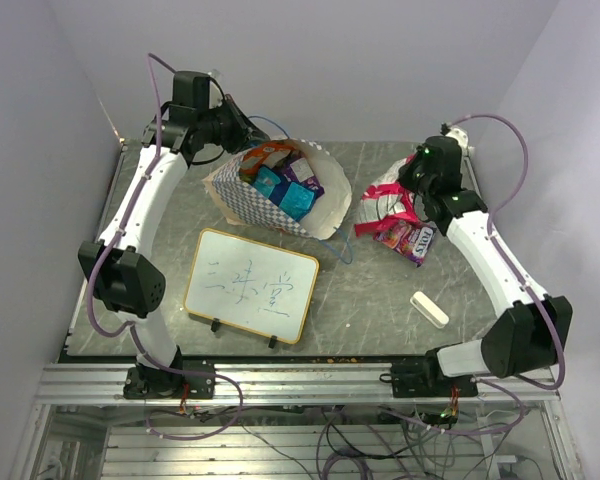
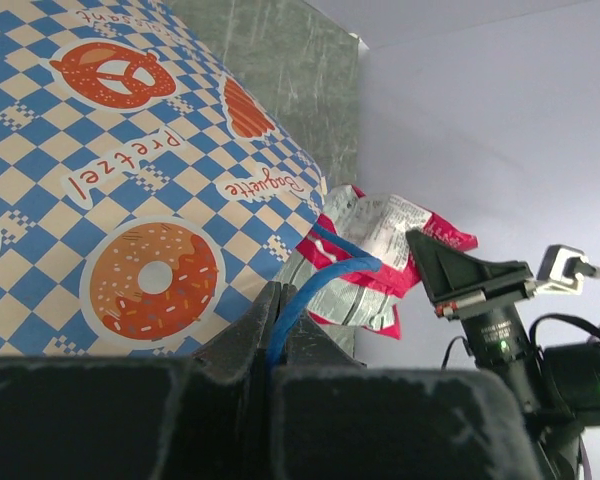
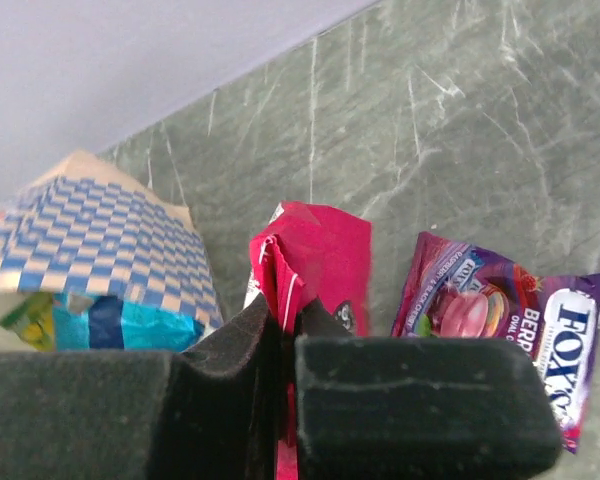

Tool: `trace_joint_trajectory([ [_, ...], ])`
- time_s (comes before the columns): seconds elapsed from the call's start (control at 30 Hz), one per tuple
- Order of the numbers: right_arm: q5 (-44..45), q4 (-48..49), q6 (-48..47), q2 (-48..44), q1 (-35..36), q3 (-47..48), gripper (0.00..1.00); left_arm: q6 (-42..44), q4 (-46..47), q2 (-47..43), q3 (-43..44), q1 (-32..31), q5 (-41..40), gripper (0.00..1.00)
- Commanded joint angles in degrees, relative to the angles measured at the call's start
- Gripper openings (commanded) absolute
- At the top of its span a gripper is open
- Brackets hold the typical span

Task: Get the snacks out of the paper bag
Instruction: Place the snack at the center of the board.

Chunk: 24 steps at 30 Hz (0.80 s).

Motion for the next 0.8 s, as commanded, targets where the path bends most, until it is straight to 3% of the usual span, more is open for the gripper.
trace_joint_trajectory([
  [0.0,-7.86,8.85,9.93,1.93,-6.50,-3.54,0.00,0.84,-1.56,-0.31,2.56,0.28,1.29,0.07],
  [0.13,-12.56,13.02,12.05,2.25,-14.05,-14.31,0.00,0.49,-1.27,-0.87,1.67,0.28,1.91,0.07],
  [0.3,-15.56,15.02,6.58,4.56,-21.74,-21.82,0.00,0.47,-1.17,-1.74,0.23,0.28,2.04,0.07],
  [0.57,-12.92,12.31,-5.51,8.95,-25.49,-21.88,0.00,0.10,-0.84,-1.33,-0.10,0.20,2.18,0.07],
  [0.77,-15.81,11.37,-7.05,11.50,-25.40,-18.06,0.00,0.02,-1.31,-0.73,0.36,0.25,2.36,0.07],
])
